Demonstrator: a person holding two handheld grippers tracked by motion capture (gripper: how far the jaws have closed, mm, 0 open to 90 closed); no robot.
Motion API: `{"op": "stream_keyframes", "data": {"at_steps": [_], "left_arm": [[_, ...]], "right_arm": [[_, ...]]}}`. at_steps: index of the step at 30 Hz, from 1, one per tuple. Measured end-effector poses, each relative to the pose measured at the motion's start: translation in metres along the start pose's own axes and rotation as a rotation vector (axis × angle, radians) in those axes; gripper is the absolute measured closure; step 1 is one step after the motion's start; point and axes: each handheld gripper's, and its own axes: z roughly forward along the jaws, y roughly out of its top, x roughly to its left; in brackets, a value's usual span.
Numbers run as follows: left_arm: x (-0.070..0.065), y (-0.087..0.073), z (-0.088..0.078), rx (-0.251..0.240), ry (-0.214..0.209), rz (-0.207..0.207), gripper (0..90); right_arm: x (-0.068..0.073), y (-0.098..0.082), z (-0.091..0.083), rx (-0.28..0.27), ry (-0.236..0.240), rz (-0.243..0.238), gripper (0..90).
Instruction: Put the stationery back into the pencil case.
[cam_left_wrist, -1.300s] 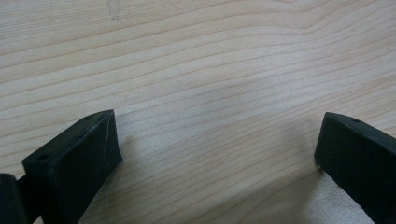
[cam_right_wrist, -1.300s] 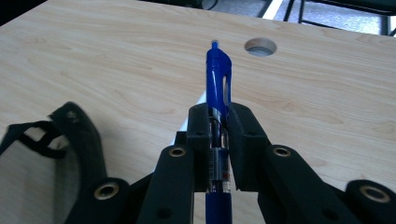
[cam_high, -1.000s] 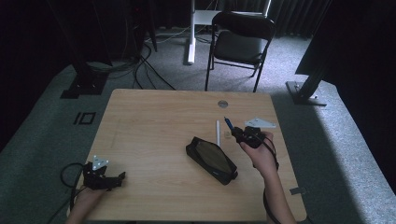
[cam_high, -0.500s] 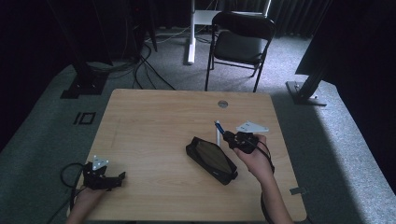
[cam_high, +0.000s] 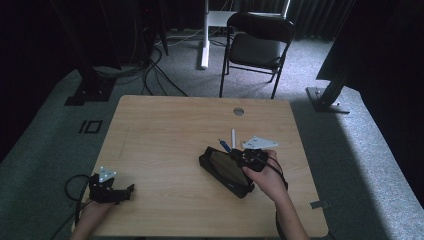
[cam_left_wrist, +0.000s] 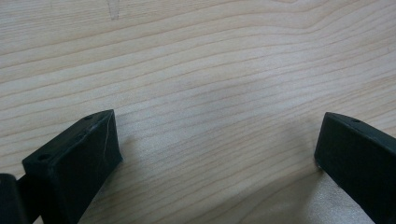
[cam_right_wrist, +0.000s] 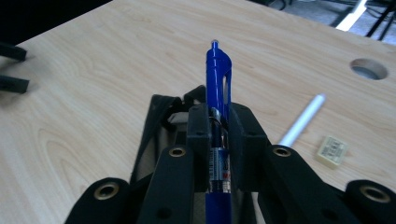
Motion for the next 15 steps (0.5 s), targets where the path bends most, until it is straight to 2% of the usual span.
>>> {"op": "stream_keyframes", "data": {"at_steps": [3, 7, 11, 15], "left_arm": [[0.0, 0.0, 0.0, 0.0, 0.0, 0.0, 0.3], [0.0, 0.0, 0.0, 0.0, 0.0, 0.0, 0.3], [0.0, 0.0, 0.0, -0.001, 0.0, -0.001, 0.3], [0.0, 0.0, 0.0, 0.0, 0.0, 0.0, 0.3]], "right_arm": [[0.002, -0.001, 0.003, 0.013, 0.009, -0.007, 79.5], [0.004, 0.0, 0.006, 0.005, 0.022, -0.018, 79.5], [0.005, 0.0, 0.009, 0.032, 0.032, -0.044, 79.4], [0.005, -0.003, 0.015, 0.057, 0.054, -0.048, 79.4]]}}
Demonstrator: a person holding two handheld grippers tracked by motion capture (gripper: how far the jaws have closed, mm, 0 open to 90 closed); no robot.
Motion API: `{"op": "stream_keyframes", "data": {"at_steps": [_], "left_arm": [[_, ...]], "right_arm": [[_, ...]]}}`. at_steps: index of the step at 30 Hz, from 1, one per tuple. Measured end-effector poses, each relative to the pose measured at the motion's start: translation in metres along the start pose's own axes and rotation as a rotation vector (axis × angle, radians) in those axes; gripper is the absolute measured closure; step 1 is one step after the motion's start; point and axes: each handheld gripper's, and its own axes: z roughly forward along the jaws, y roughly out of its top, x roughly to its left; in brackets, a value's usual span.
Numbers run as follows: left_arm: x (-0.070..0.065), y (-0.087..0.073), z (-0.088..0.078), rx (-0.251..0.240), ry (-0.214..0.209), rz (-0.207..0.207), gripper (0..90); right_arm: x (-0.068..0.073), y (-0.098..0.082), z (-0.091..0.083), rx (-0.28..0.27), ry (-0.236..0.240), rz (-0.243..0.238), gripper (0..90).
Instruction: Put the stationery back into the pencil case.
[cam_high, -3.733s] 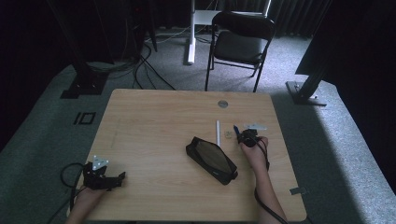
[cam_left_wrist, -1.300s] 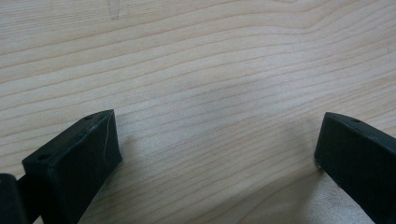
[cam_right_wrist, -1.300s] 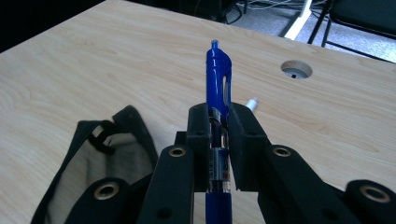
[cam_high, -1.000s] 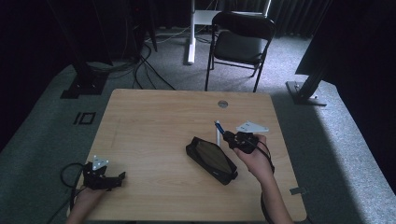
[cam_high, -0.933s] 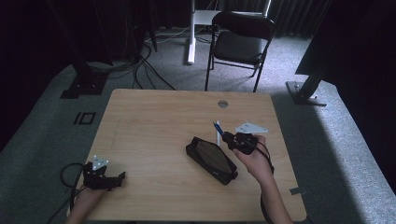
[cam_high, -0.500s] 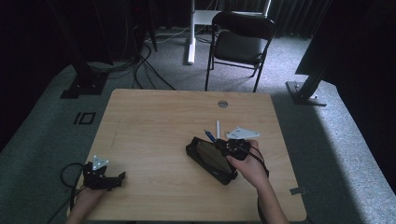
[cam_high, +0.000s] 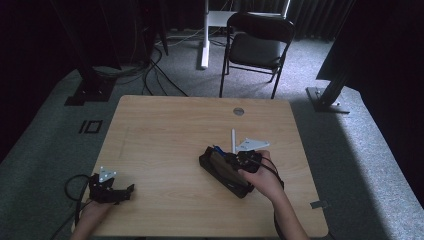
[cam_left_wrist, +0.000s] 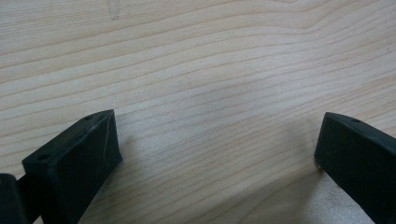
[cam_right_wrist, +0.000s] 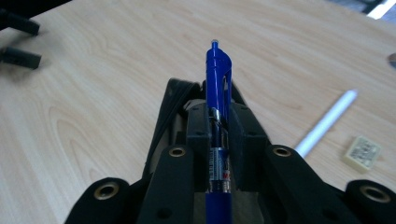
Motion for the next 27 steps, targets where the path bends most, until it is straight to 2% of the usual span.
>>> {"op": "stream_keyframes", "data": {"at_steps": [8, 18, 26, 27], "left_arm": [[0.0, 0.0, 0.0, 0.0, 0.0, 0.0, 0.4], [0.0, 0.0, 0.0, 0.0, 0.0, 0.0, 0.3], [0.0, 0.0, 0.0, 0.0, 0.0, 0.0, 0.3], [0.0, 0.0, 0.0, 0.0, 0.0, 0.0, 0.3]], "right_arm": [[-0.004, -0.001, 0.01, 0.043, 0.006, 0.013, 79.4], [-0.004, -0.002, 0.023, 0.09, 0.019, -0.01, 79.5], [-0.004, -0.003, 0.029, 0.119, 0.032, -0.004, 79.4], [-0.003, -0.003, 0.031, 0.132, 0.033, -0.017, 79.4]]}}
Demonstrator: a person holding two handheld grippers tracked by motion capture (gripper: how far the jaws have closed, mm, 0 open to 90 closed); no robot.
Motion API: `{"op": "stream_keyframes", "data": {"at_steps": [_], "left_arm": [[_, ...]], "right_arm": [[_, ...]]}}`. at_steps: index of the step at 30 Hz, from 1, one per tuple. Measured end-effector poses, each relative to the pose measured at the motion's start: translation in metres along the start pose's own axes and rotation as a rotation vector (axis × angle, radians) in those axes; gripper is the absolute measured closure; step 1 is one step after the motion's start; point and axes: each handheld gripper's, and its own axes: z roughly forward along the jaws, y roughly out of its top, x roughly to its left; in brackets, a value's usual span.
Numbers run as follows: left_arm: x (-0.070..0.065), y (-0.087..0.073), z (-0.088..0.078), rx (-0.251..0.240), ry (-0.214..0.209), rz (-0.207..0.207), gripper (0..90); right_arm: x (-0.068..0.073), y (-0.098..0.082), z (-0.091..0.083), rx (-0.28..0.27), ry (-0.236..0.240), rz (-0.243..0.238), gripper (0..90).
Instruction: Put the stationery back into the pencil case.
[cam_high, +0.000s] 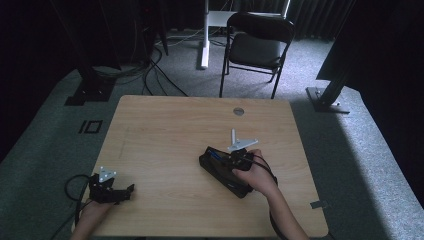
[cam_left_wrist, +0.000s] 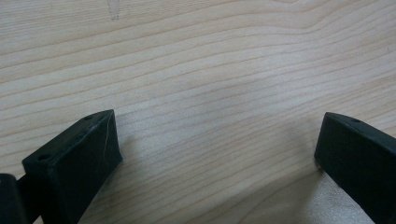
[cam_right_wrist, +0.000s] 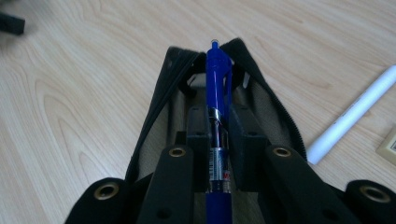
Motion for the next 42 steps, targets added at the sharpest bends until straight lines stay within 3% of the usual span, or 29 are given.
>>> {"op": "stream_keyframes", "data": {"at_steps": [21, 42], "left_arm": [[0.0, 0.0, 0.0, 0.0, 0.0, 0.0, 0.3], [0.0, 0.0, 0.0, 0.0, 0.0, 0.0, 0.4]], "right_arm": [[0.001, 0.002, 0.02, 0.098, -0.025, 0.0, 79.4], [0.003, 0.007, 0.038, 0.196, -0.03, -0.036, 79.4]]}}
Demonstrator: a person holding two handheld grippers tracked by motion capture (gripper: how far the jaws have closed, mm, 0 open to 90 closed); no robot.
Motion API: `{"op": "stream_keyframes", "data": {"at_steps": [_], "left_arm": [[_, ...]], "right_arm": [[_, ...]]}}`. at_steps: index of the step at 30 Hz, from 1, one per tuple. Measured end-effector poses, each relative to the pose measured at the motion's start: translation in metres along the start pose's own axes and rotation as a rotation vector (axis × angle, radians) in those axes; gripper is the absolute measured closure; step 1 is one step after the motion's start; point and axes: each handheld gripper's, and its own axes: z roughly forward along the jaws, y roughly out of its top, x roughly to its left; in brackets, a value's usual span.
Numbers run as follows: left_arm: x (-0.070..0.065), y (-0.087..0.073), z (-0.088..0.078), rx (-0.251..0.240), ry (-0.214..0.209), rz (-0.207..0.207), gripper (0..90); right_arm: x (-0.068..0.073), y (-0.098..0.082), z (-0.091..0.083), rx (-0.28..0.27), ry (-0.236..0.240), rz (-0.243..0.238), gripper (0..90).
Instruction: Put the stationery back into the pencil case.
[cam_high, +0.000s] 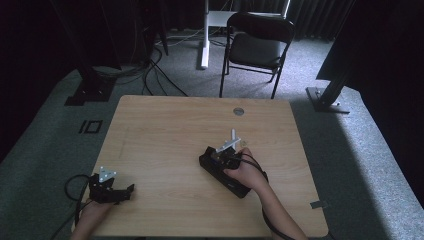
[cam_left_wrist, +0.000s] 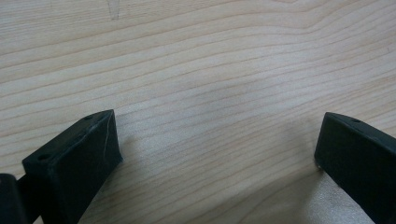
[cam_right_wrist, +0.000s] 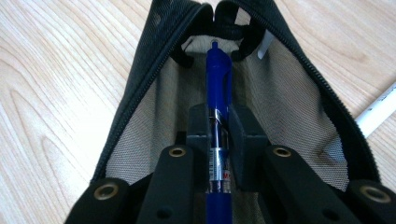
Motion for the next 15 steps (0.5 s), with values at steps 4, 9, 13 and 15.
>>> {"op": "stream_keyframes", "data": {"at_steps": [4, 9, 13, 15], "left_arm": [[0.0, 0.0, 0.0, 0.0, 0.0, 0.0, 0.3], [0.0, 0.0, 0.0, 0.0, 0.0, 0.0, 0.4], [0.0, 0.0, 0.0, 0.0, 0.0, 0.0, 0.3], [0.0, 0.0, 0.0, 0.0, 0.0, 0.0, 0.3]], "right_arm": [[-0.001, 0.0003, 0.001, 0.005, 0.005, -0.001, 79.4], [-0.0019, 0.001, 0.0032, 0.012, 0.011, 0.009, 79.0], [-0.0023, 0.0007, 0.0044, 0.016, 0.016, 0.014, 78.9], [-0.002, 0.0007, 0.0042, 0.017, 0.021, 0.016, 78.6]]}}
